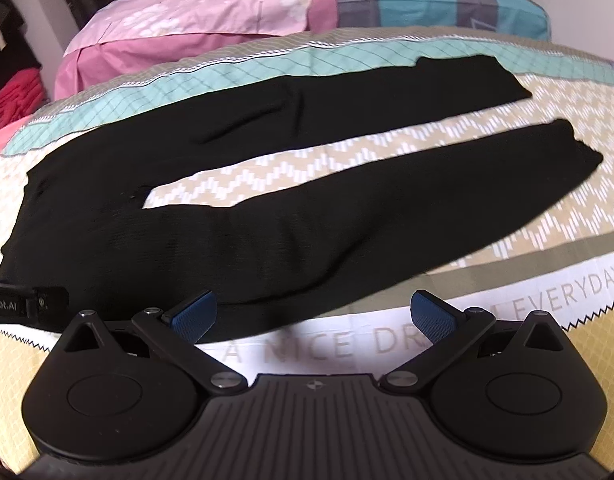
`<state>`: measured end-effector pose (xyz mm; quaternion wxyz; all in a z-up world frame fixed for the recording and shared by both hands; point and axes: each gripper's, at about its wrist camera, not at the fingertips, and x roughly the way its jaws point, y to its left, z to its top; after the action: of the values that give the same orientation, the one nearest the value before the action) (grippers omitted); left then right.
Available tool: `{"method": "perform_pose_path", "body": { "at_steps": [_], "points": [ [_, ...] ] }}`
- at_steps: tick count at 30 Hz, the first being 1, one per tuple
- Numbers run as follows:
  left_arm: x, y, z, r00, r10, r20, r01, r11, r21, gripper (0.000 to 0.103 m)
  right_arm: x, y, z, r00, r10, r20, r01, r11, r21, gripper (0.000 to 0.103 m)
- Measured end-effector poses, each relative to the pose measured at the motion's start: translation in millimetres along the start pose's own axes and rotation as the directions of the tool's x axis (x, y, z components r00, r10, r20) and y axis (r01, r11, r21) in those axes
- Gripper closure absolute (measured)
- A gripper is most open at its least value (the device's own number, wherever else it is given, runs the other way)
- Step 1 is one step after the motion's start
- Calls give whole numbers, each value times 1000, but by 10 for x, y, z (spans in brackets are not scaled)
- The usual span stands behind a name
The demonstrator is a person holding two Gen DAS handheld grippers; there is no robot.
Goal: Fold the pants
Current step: 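Move the right gripper toward the cuffs of the black pant legs, then close the right gripper on both pant leg cuffs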
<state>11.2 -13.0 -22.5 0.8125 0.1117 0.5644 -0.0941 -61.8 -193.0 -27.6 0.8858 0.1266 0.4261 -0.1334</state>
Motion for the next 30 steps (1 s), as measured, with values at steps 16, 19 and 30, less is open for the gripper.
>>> {"method": "perform_pose_path", "body": {
  "at_steps": [16, 19, 30],
  "points": [
    [506, 436, -112, 997, -44, -59, 34, 988, -150, 0, 307, -2174, 297, 981, 31, 190, -127, 845, 519, 42],
    [525, 398, -122, 999, -23, -48, 17, 994, -112, 0, 419, -2182, 338, 960, 69, 272, -211, 818, 535, 23],
    [595, 357, -74, 998, -5, -62, 0, 997, -74, 0, 444, -2235, 454, 970, -41, 241, -109, 809, 577, 96]
  ]
}}
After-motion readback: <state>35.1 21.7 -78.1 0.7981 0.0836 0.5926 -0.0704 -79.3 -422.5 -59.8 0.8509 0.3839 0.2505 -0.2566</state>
